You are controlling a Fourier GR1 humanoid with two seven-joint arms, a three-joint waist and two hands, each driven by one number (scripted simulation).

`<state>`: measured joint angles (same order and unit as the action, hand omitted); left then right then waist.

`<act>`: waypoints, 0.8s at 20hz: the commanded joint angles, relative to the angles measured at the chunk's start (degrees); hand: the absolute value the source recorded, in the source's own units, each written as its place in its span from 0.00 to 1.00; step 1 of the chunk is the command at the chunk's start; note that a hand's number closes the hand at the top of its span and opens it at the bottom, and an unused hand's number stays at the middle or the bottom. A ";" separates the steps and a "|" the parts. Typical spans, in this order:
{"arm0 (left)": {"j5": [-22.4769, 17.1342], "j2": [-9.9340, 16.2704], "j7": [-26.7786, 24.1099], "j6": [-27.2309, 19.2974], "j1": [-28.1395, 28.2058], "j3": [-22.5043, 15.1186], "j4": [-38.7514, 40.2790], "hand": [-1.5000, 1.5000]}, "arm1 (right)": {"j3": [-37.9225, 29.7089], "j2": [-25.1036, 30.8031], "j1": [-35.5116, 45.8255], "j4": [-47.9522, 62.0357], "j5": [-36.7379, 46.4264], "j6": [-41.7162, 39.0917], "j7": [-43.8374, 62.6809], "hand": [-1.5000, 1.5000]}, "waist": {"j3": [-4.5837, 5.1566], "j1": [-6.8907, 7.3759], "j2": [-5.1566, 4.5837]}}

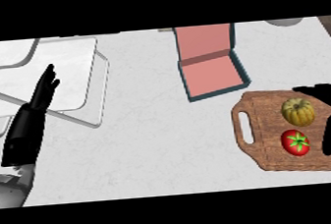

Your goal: Pick the squash from the cutting board and place it in the cardboard box

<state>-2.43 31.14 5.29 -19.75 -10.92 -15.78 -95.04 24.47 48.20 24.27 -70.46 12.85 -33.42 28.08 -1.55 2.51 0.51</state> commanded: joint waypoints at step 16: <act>0.64 2.88 3.67 -1.98 6.58 5.50 9.90 0.50 | 3.75 -6.95 2.95 4.81 3.27 -2.73 5.99 0.00 | 1.60 -0.95 -1.27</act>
<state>-1.91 31.16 5.78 -19.83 -9.65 -15.15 -95.75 27.31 42.31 28.06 -66.82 14.98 -36.56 32.99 -1.54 1.57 0.48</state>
